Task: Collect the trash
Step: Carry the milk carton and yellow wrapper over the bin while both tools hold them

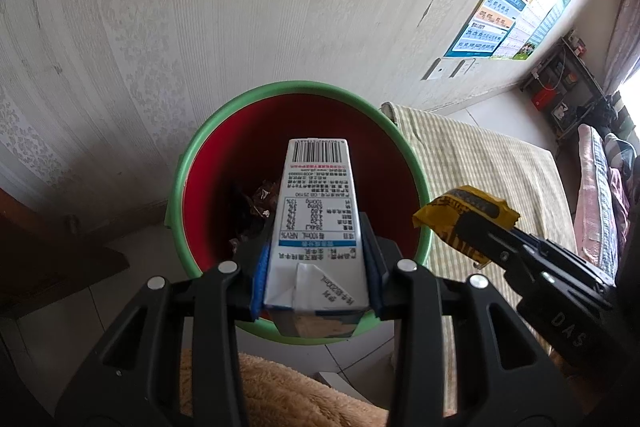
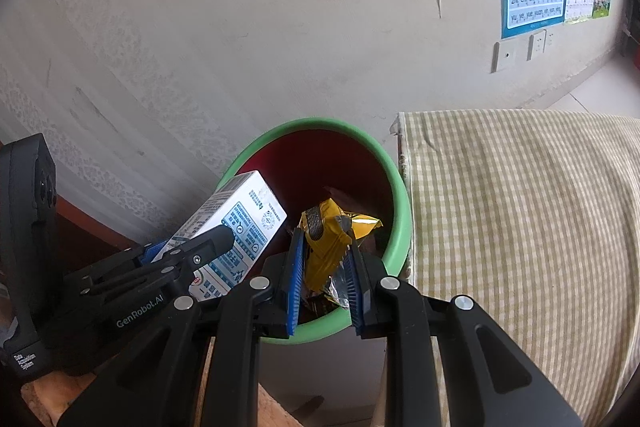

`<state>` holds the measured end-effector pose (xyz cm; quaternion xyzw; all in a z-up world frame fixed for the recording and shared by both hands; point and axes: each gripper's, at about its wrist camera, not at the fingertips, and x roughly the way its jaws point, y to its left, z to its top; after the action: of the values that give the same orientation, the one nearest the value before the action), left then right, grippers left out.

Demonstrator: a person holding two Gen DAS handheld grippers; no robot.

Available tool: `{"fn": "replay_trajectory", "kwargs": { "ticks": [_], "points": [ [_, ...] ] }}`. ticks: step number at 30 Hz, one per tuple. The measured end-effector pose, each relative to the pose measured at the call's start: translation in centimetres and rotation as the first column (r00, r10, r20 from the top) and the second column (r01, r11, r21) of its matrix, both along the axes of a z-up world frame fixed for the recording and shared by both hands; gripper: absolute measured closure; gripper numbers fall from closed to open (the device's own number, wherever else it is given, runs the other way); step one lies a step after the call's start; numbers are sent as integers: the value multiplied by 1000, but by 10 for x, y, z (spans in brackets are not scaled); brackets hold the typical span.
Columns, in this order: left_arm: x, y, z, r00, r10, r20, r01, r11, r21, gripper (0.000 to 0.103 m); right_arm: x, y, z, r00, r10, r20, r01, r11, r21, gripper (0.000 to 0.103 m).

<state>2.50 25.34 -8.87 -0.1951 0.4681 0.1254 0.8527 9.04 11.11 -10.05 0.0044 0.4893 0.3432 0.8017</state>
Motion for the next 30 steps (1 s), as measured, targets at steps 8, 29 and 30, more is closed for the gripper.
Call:
{"fn": "replay_trajectory", "kwargs": {
  "ticks": [8, 29, 30],
  "points": [
    [0, 2, -2, 1000, 7, 0, -7, 1000, -13, 67, 3, 7, -5, 1000, 8, -1, -8, 1000, -15, 83],
    [-3, 7, -3, 997, 74, -14, -74, 997, -25, 46, 6, 15, 0, 999, 11, 38, -10, 1000, -19, 61],
    [-3, 7, -3, 997, 74, -15, -74, 997, -22, 46, 6, 13, 1, 999, 7, 41, -6, 1000, -17, 60]
  ]
}}
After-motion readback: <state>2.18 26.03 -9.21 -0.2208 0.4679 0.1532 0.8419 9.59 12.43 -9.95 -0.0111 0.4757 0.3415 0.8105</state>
